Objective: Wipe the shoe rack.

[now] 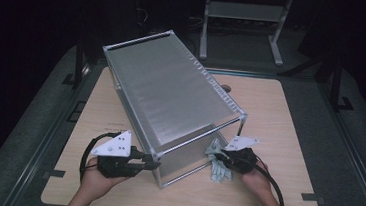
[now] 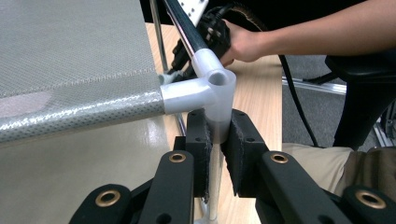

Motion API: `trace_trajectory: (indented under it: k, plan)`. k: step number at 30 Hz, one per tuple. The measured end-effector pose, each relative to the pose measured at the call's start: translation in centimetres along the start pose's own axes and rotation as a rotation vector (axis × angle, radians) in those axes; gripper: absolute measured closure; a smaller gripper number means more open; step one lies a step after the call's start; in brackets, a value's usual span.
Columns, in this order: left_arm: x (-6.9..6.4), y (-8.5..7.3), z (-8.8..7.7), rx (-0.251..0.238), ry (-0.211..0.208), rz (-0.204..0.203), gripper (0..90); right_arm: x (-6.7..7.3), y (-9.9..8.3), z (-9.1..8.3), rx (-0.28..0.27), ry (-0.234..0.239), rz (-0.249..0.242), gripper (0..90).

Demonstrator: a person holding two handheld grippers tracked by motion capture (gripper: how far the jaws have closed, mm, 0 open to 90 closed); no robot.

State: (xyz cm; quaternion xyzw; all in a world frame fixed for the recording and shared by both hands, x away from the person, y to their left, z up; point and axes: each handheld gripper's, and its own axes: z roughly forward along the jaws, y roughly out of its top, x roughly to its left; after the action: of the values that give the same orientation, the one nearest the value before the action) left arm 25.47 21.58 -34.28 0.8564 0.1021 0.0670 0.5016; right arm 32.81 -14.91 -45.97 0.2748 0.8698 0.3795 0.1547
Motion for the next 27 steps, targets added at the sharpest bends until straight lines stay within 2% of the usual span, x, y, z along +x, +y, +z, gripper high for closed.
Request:
trace_trajectory:
  k: [1,5,10,13,14,16,20,23,27]
  plan:
    - [0.0,0.0,0.0,0.000,-0.001,0.001,79.6,-0.1,-0.1,0.0,-0.004,0.007,0.012,79.8]
    - [0.1,0.0,0.0,-0.003,-0.004,0.000,79.7,0.4,0.0,0.2,-0.011,0.018,0.001,79.8]
    - [0.1,0.1,0.0,0.002,-0.004,0.002,79.6,0.0,0.0,0.2,-0.009,0.031,0.018,79.8]
    - [0.1,0.1,0.1,0.001,-0.006,0.001,79.6,0.7,0.4,0.6,-0.021,0.085,0.008,79.8]
    - [0.1,0.1,0.1,0.001,-0.006,0.001,79.6,0.7,0.4,0.6,-0.021,0.085,0.008,79.8]
    - [0.1,0.1,0.1,0.005,-0.007,0.003,79.6,1.4,0.8,1.2,-0.031,0.150,-0.002,79.7]
    - [0.1,0.0,0.0,0.002,-0.006,0.004,79.6,1.3,0.8,1.2,-0.030,0.159,-0.001,79.7]
    - [0.1,0.0,0.0,0.000,-0.008,0.003,79.7,1.5,0.8,0.9,-0.035,0.148,-0.022,79.7]
    - [0.1,-0.2,-0.3,-0.003,-0.004,0.001,79.7,1.1,0.3,-0.9,-0.076,0.165,0.010,79.7]
